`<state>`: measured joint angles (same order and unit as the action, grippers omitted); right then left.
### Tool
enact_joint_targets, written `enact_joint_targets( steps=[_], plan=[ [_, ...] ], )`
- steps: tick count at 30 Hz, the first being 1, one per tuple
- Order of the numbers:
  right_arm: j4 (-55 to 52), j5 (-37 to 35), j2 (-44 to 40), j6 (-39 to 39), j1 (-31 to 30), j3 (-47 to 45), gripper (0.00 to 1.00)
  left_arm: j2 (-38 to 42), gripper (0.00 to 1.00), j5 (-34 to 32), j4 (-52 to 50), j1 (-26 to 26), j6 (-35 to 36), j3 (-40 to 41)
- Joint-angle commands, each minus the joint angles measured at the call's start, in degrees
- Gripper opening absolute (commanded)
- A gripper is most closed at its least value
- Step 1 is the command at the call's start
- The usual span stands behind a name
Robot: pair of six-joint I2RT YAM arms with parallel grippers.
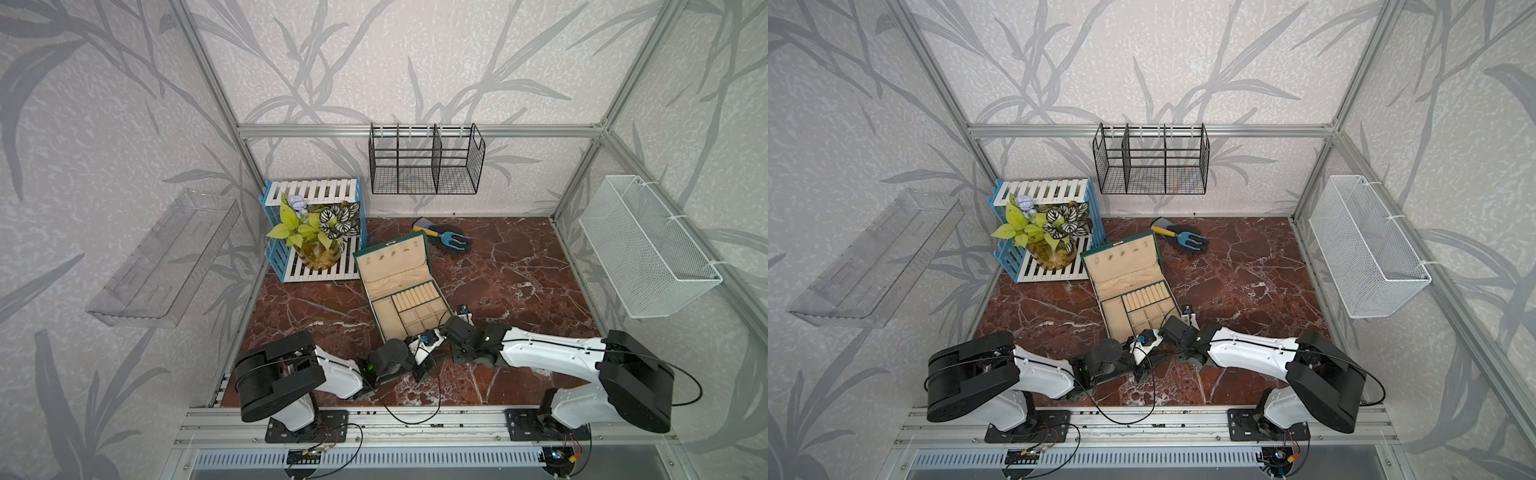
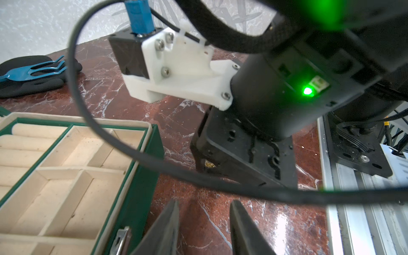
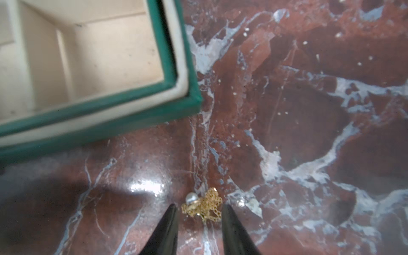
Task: Put jewelry chain into jewelry box
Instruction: Pick up the necklace from the center of the board.
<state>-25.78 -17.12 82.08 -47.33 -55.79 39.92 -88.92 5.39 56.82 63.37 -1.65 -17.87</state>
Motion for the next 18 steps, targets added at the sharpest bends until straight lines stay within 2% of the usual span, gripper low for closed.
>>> enact_joint_targets(
  steps=[1,8,18],
  plan=[
    [1.1,0.3,1.7,-1.2,-0.3,1.2,0.35,0.6,0.42,-0.4,1.4,0.2,-0.4,-0.2],
    [0.4,0.1,4.5,-2.7,-0.3,2.1,0.28,0.8,0.42,-0.5,1.2,0.2,-0.5,-0.1],
    [-1.3,-0.6,6.6,-5.5,-0.3,1.9,0.25,1.9,0.42,-0.9,0.7,0.2,-0.1,0.2]
  ],
)
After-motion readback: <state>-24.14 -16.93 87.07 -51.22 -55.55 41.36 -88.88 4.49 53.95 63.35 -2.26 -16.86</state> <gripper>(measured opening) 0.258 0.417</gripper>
